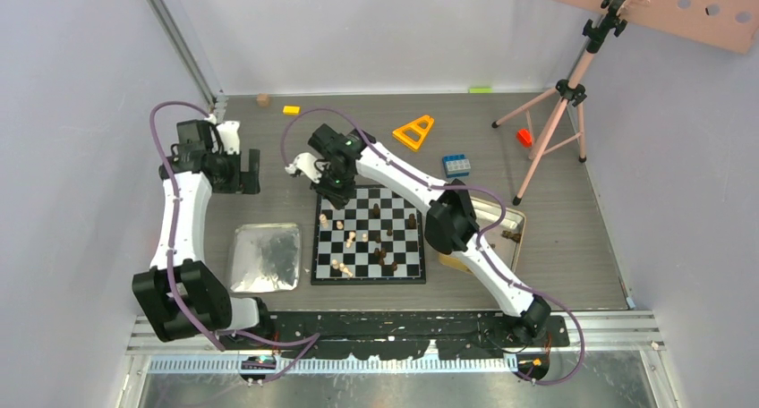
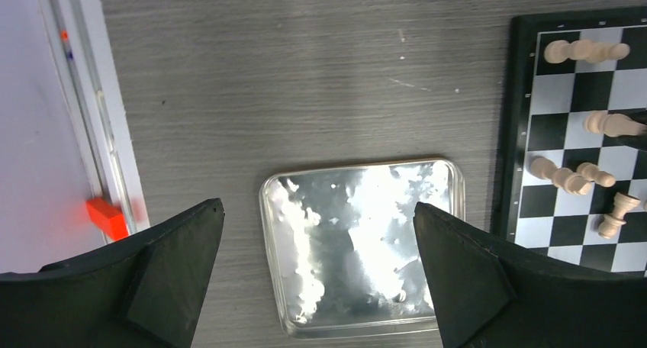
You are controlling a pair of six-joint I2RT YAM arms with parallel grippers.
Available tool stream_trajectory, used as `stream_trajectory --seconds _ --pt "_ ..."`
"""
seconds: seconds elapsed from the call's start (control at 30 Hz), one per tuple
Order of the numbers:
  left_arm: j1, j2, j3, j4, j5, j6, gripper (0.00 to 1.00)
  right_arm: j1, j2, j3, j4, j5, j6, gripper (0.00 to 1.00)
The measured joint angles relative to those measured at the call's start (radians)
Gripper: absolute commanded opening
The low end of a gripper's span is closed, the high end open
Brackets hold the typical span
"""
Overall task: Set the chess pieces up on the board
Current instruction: Place the chess piece on the chessboard.
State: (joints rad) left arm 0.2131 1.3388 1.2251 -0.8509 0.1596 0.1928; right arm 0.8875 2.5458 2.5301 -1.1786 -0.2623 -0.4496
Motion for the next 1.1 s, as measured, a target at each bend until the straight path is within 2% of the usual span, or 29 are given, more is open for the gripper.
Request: stream_trajectory --seconds 0.37,0.6,1.1 --pt "0.122 -0.028 -0.027 -0.003 -0.007 0.027 1.00 0.034 0.050 0.053 0.002 0.049 -0.001 0.07" --pt "0.202 0.016 -0.027 0.010 -0.006 0.027 1.00 0.034 0.065 0.063 0.008 0.072 -0.004 0.07" --pt "0.219 0.041 -0.027 0.031 0.003 0.029 1.00 0.034 0.080 0.081 0.044 0.106 -0.027 0.24"
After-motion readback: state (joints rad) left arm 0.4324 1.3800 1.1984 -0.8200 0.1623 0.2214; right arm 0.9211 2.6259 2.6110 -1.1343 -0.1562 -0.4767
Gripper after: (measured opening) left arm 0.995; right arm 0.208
